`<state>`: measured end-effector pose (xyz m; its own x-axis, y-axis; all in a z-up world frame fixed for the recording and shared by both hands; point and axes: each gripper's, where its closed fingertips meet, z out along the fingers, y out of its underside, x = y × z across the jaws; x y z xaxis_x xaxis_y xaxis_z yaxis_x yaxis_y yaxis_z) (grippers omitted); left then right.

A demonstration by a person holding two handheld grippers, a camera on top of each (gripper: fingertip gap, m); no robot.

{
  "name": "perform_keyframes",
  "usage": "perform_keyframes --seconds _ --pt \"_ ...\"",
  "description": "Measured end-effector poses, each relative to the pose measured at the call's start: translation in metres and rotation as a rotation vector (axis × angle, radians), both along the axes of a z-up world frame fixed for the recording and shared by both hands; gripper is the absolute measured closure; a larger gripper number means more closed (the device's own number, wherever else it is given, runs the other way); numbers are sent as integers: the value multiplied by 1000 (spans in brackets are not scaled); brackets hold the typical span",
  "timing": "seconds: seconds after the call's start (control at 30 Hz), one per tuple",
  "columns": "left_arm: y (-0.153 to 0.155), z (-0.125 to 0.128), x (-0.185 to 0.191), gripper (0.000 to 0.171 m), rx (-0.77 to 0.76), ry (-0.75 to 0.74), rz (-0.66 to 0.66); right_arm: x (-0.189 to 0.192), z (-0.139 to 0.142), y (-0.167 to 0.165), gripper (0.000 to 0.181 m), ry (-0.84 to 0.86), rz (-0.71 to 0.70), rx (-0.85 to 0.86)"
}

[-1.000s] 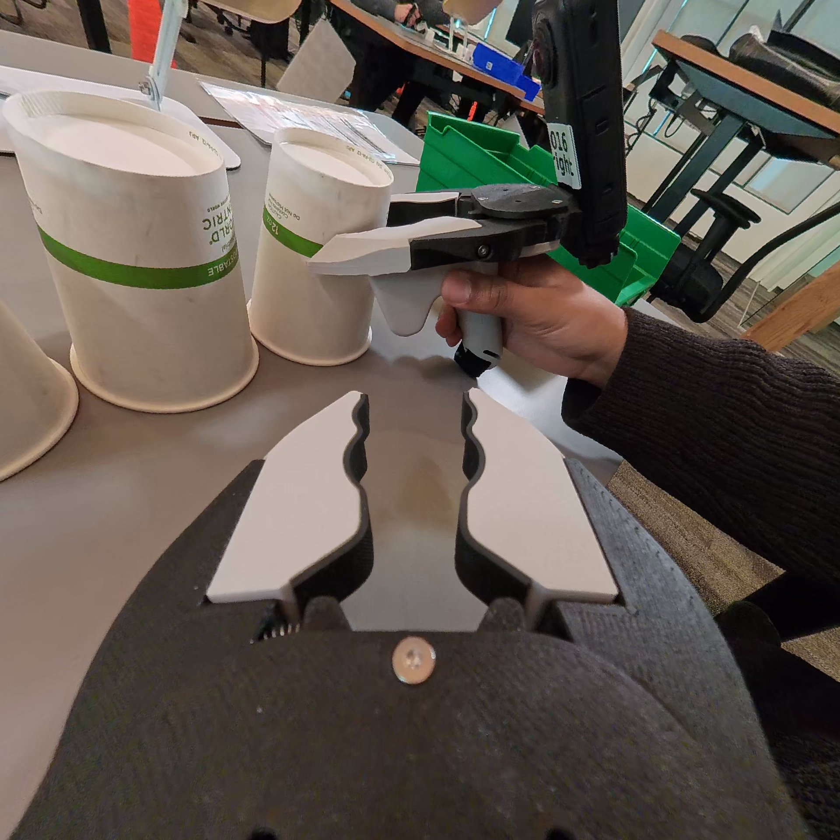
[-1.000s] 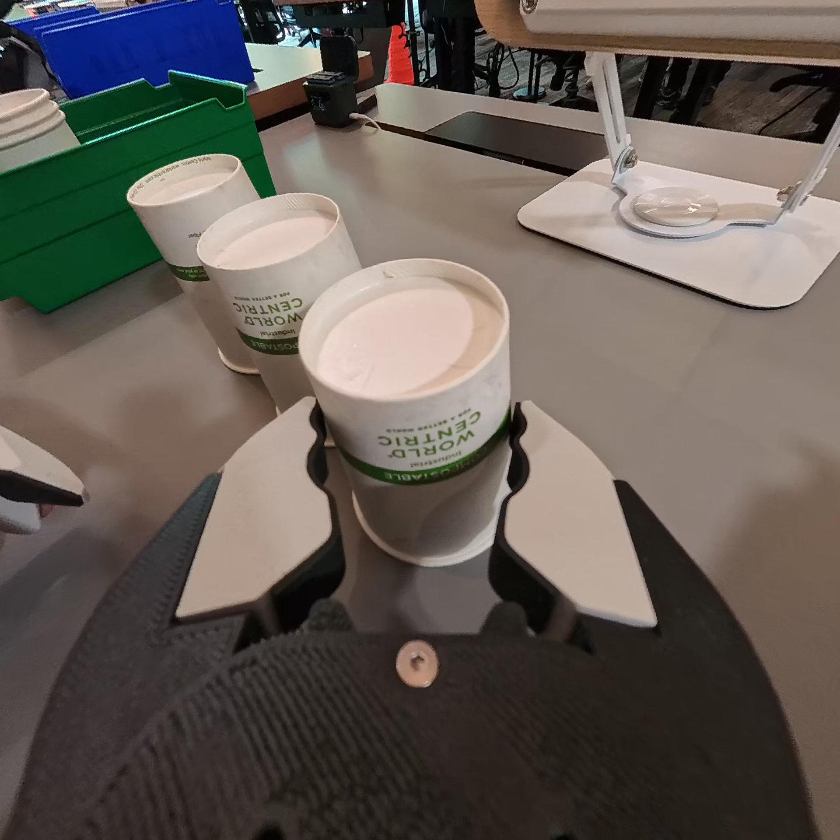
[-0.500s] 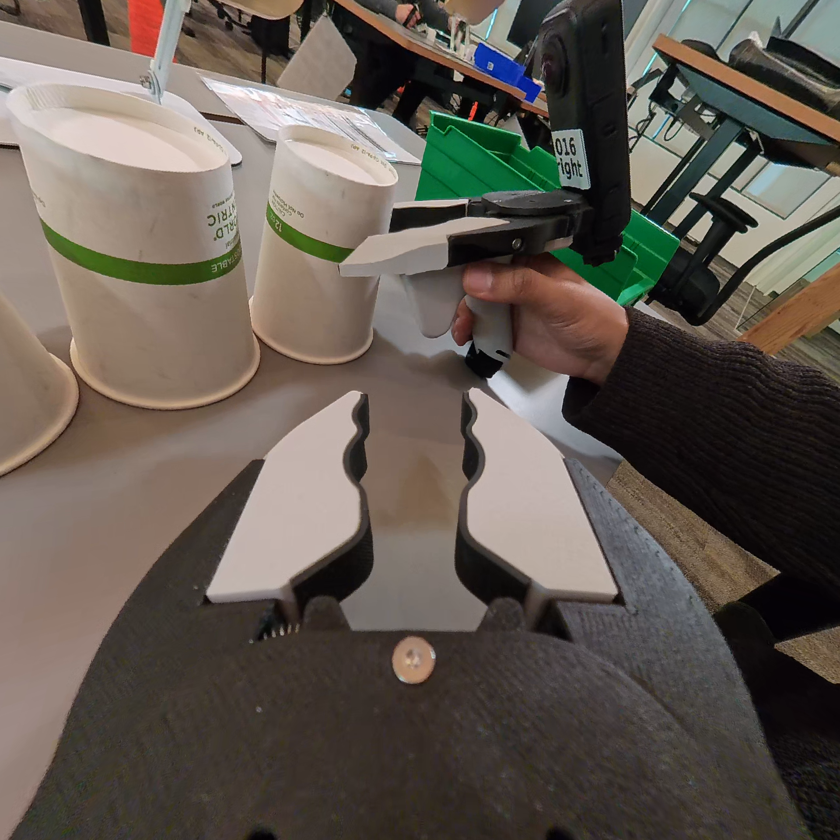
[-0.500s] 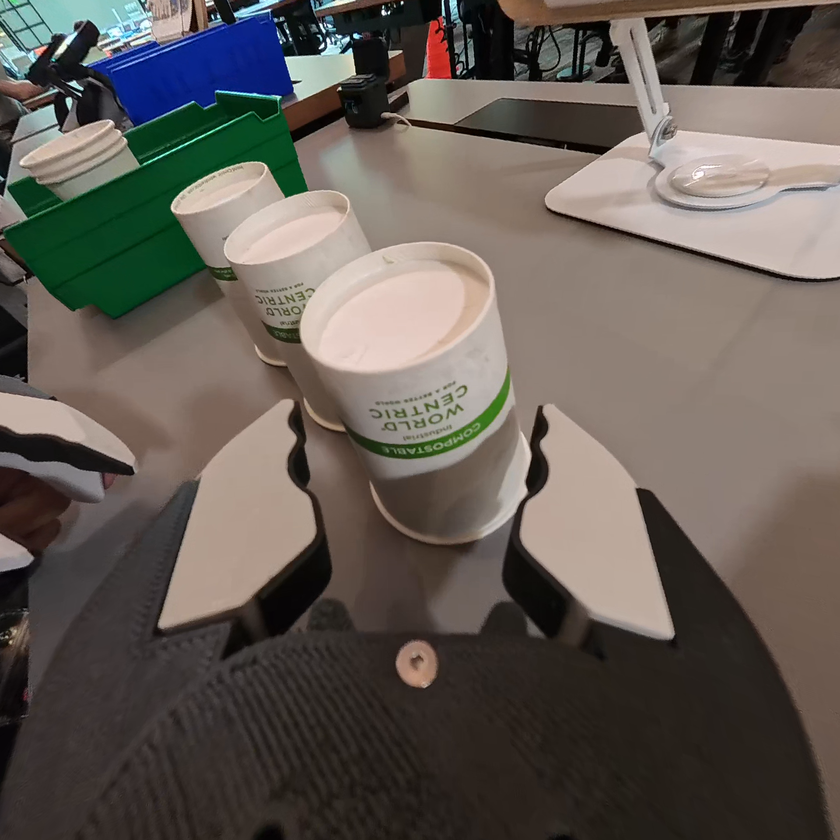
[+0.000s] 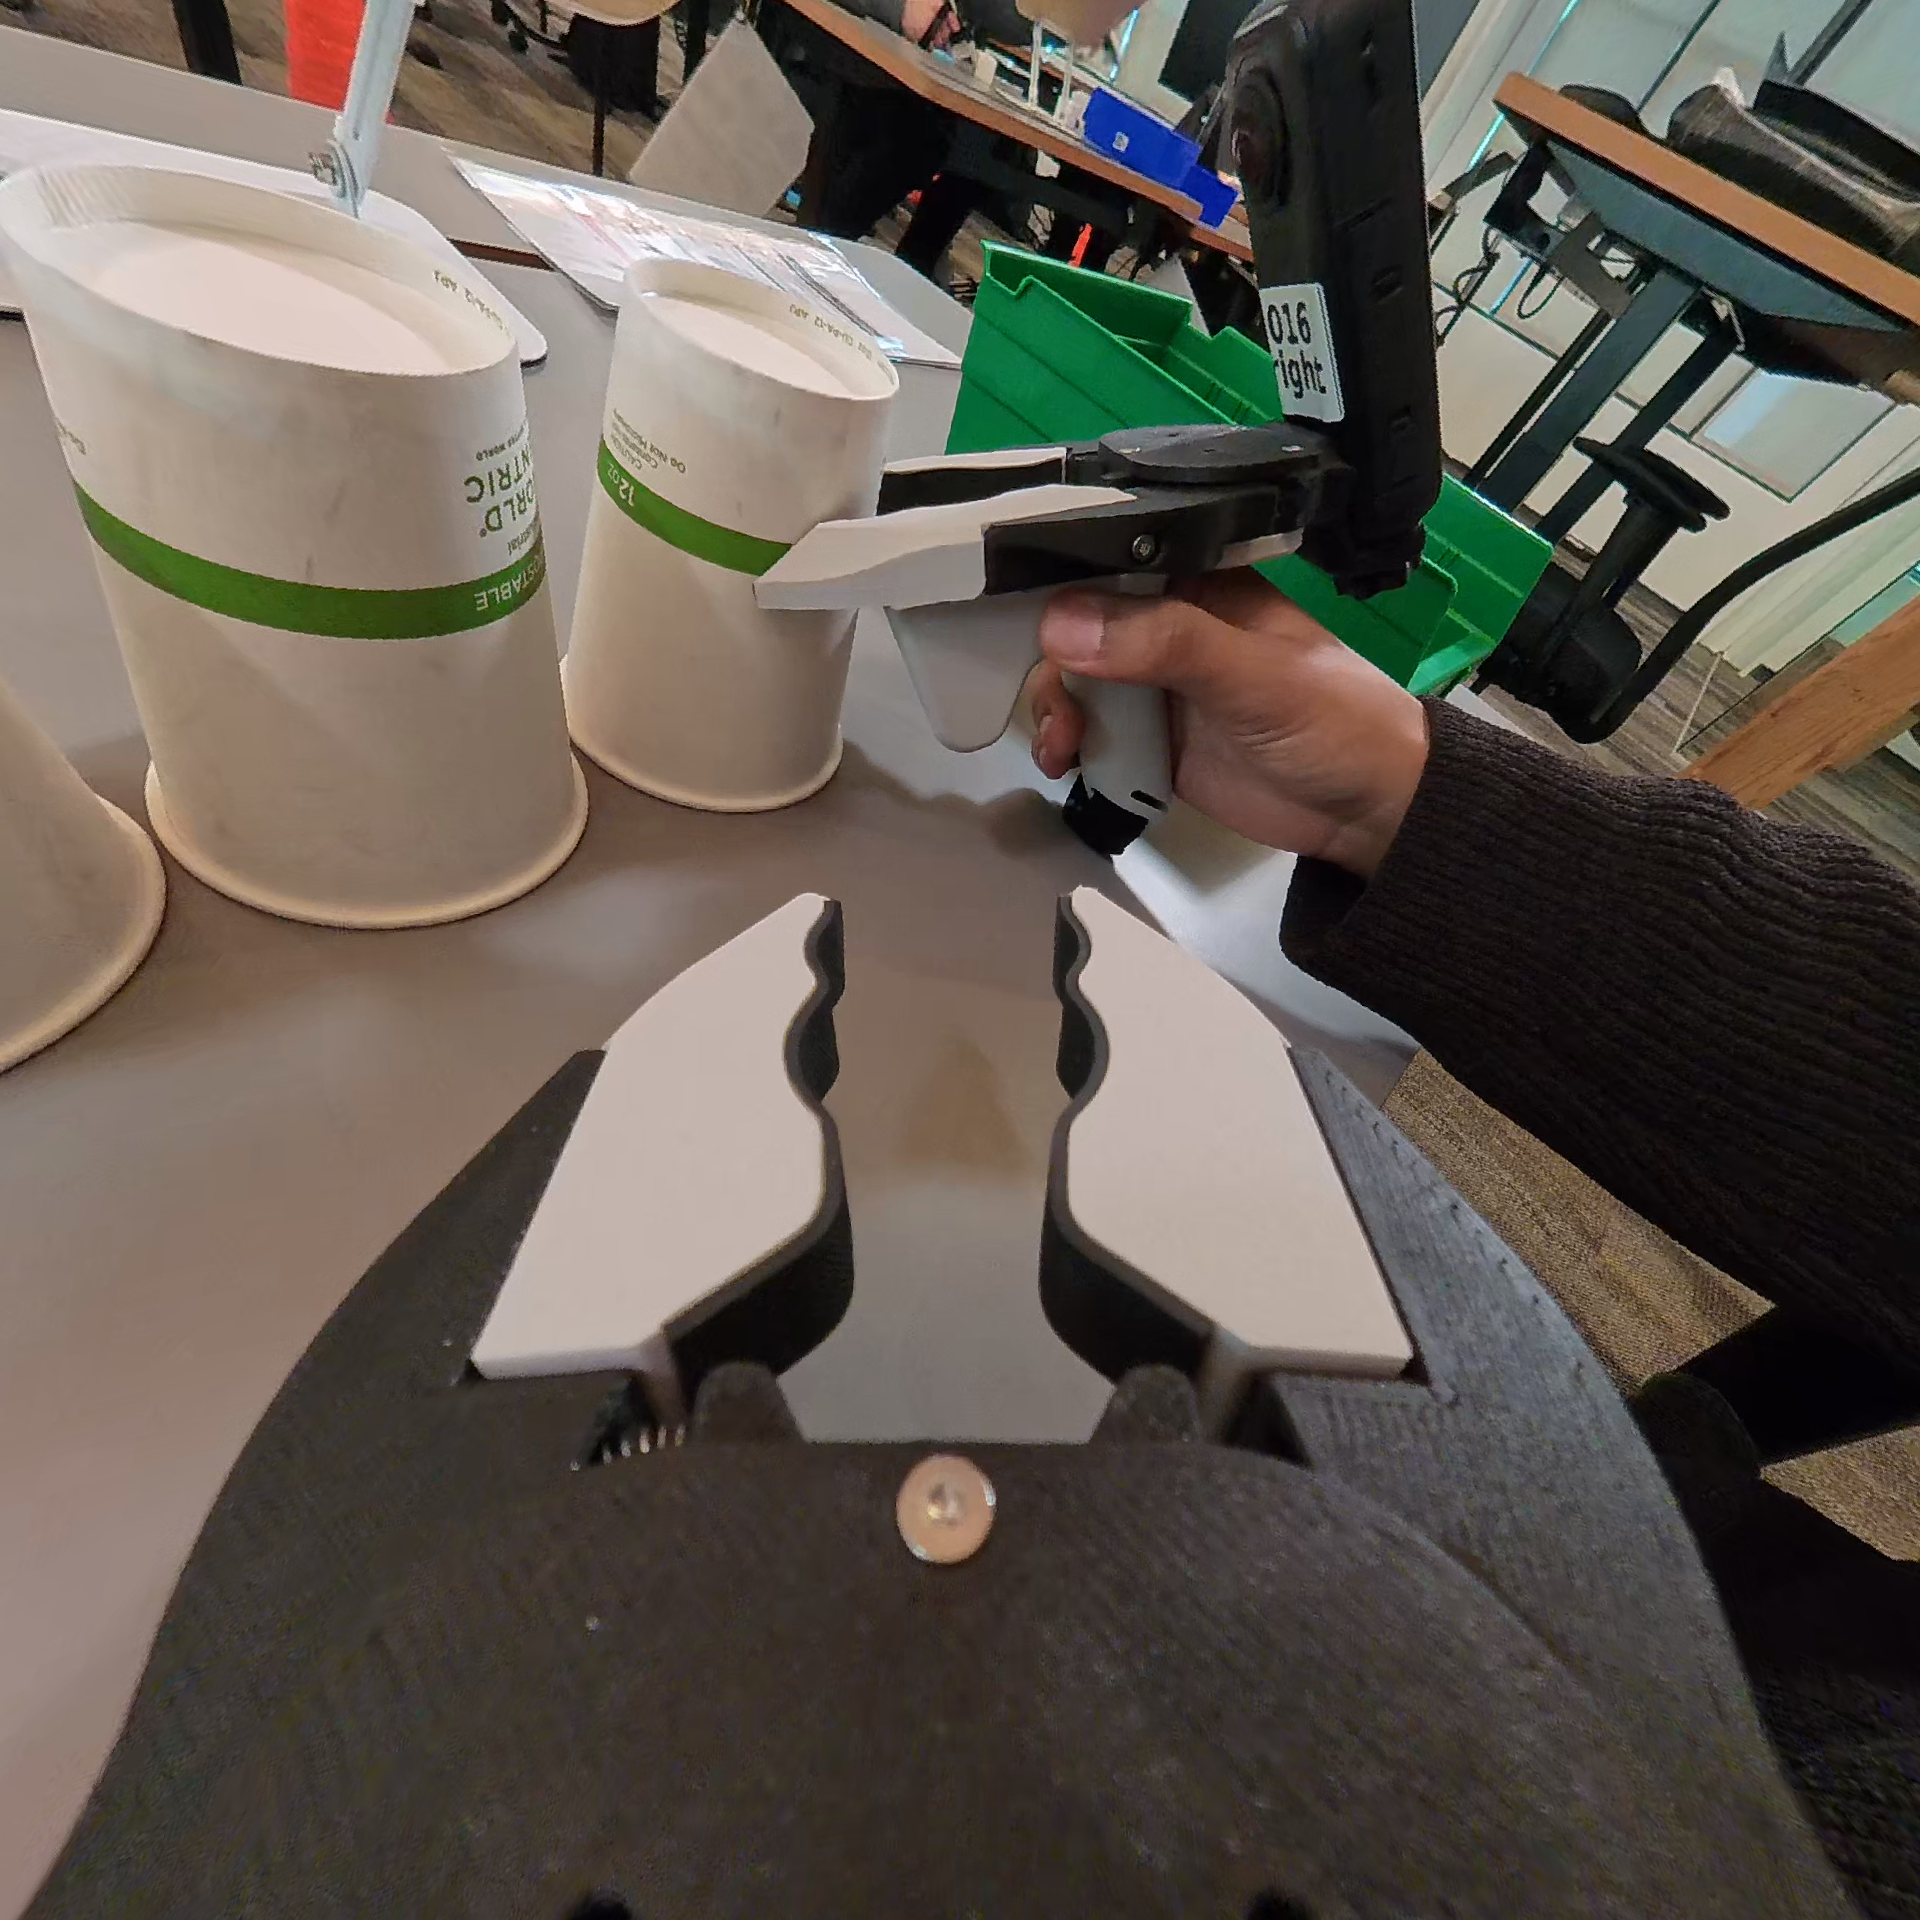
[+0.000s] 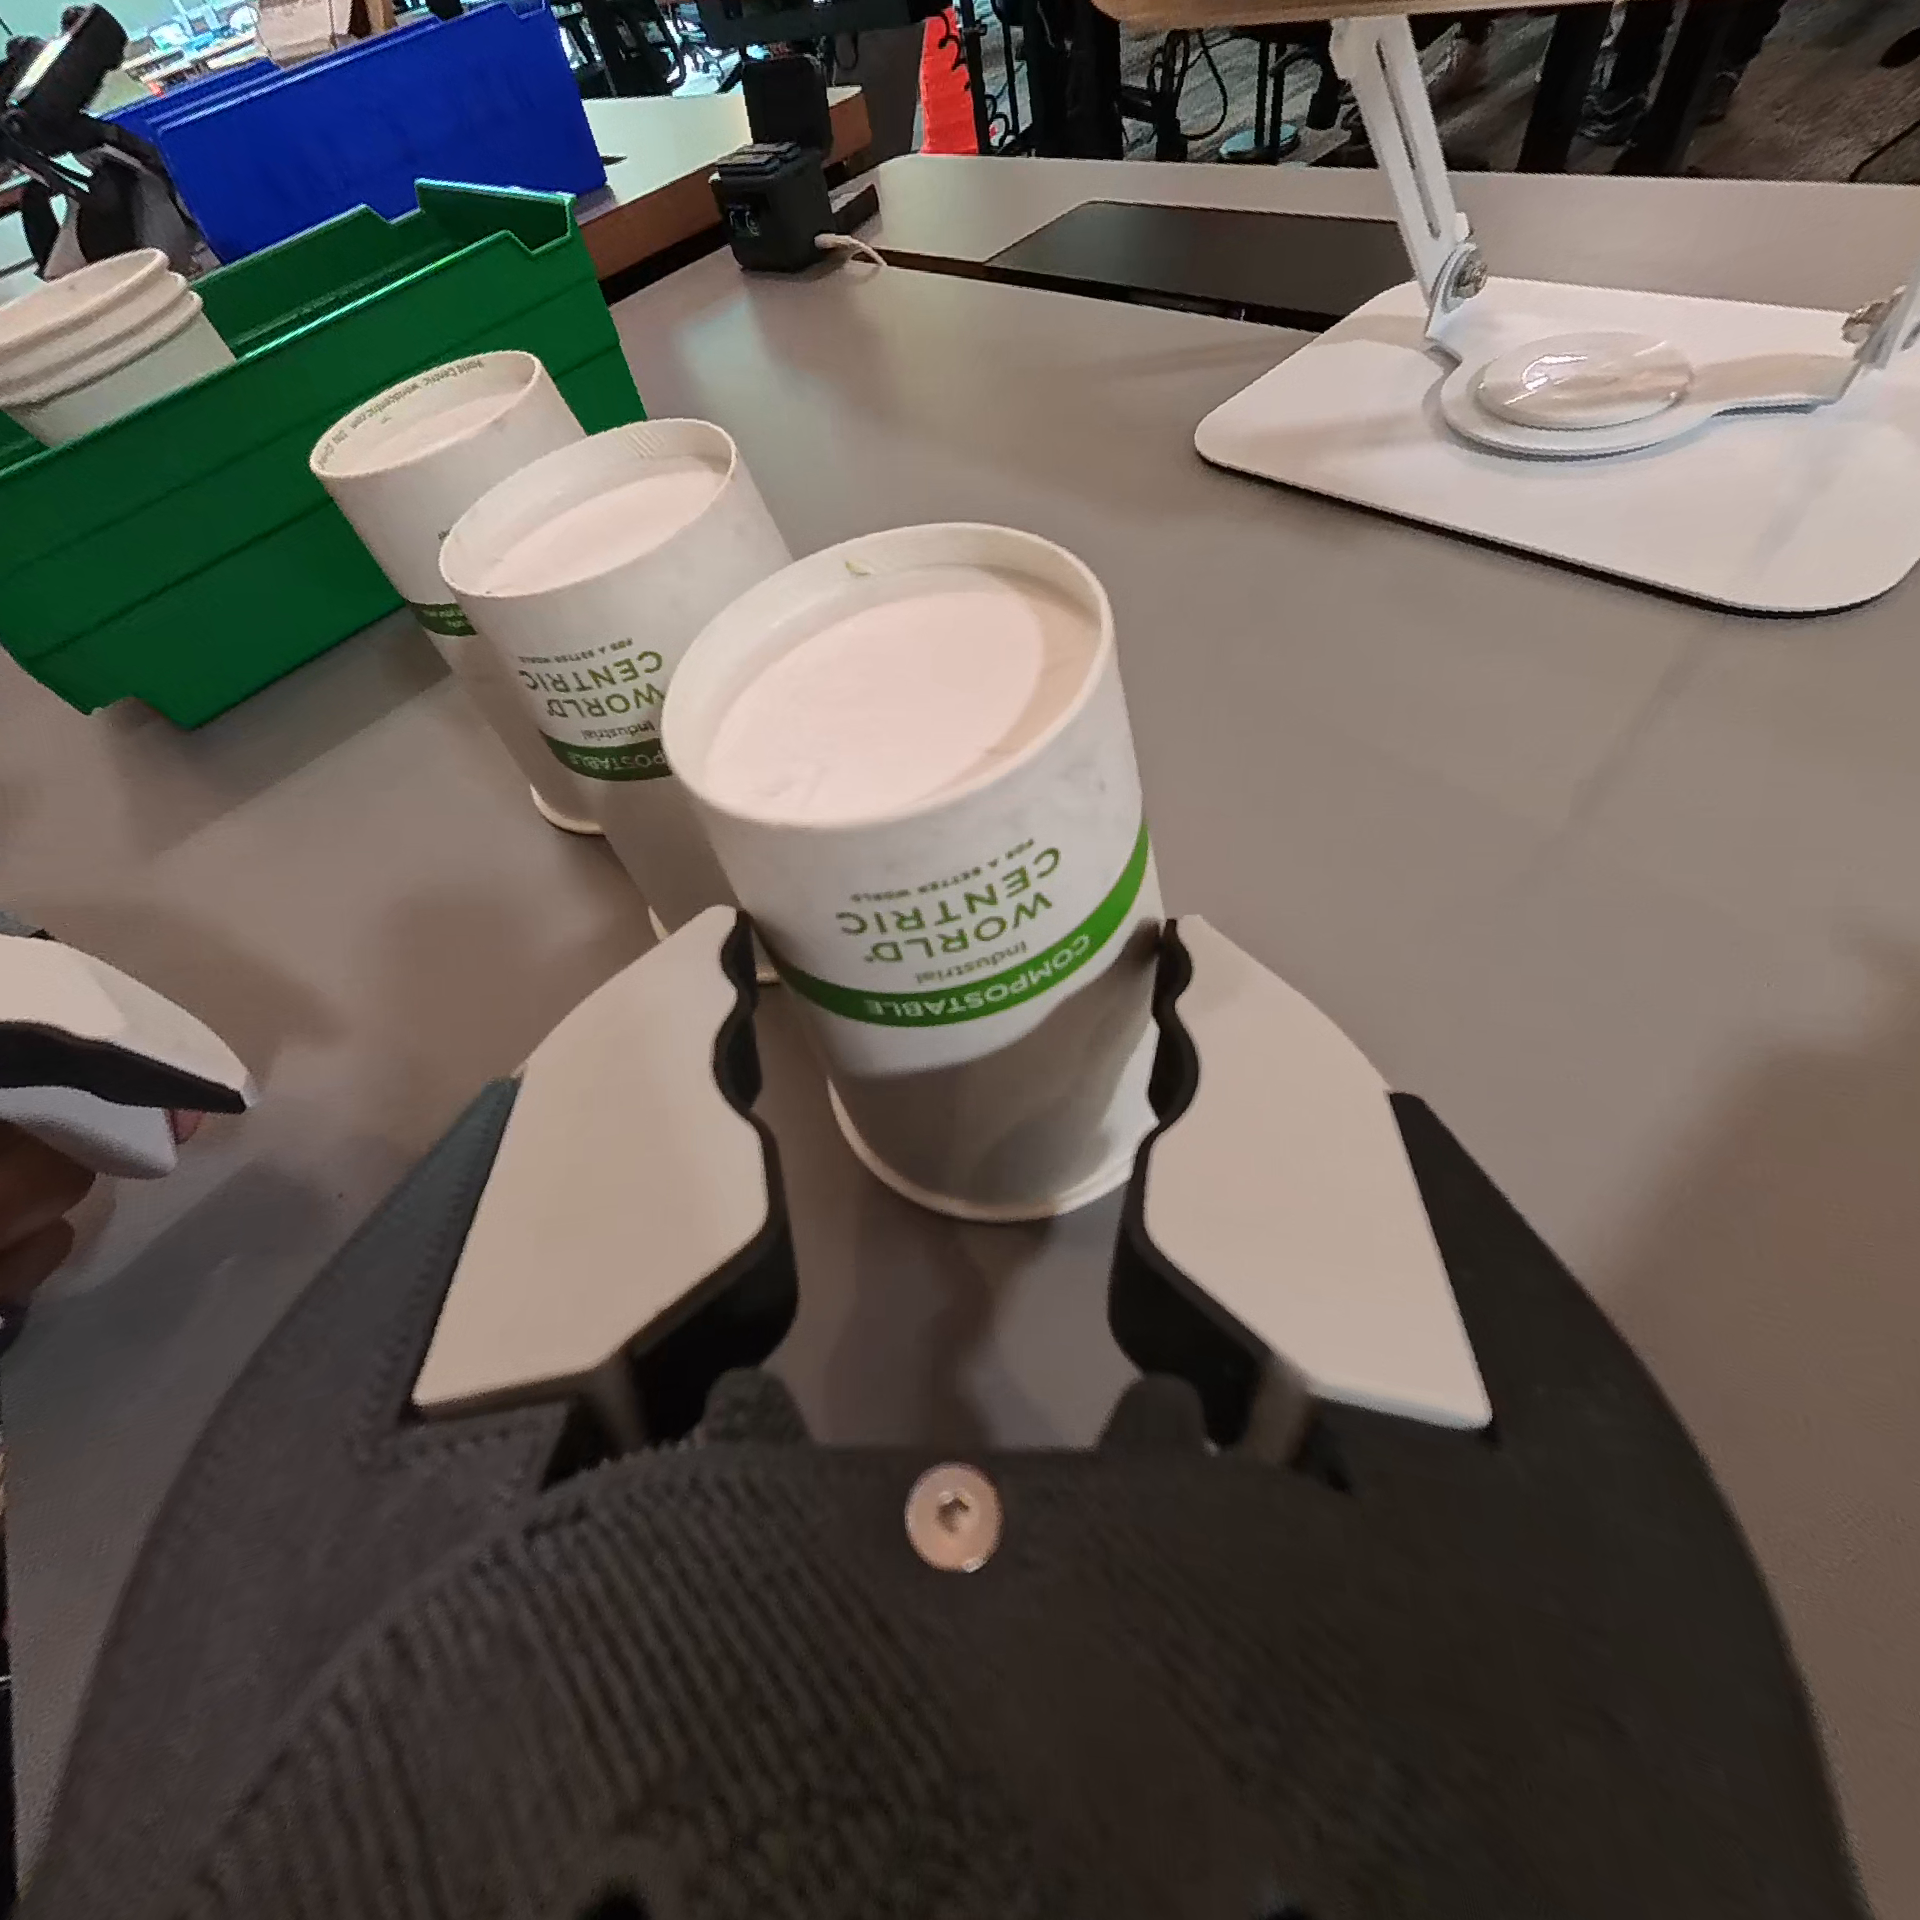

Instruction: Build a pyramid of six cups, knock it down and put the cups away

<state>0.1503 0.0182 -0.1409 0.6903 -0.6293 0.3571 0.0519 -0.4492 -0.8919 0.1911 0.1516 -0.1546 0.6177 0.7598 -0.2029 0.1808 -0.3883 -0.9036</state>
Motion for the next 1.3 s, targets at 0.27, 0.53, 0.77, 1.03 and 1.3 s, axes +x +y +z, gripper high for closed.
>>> perform_keyframes --seconds 0.27,0.53,0.77,1.03,1.3 --pt "-1 0 1 132 1 4 -2 -3 -1 -2 107 -27 7 16" --pt "0 -1 0 132 -1 4 -1 -3 -1 -2 106 -20 11 12" --pt "0 -1 0 132 -3 2 0 -2 0 -2 102 -7 15 6" --pt "3 2 -5 132 10 5 22 -3 -1 -2 101 -11 17 3" --pt "48 33 -84 134 141 -13 303 -3 -1 -2 100 -9 17 -1"
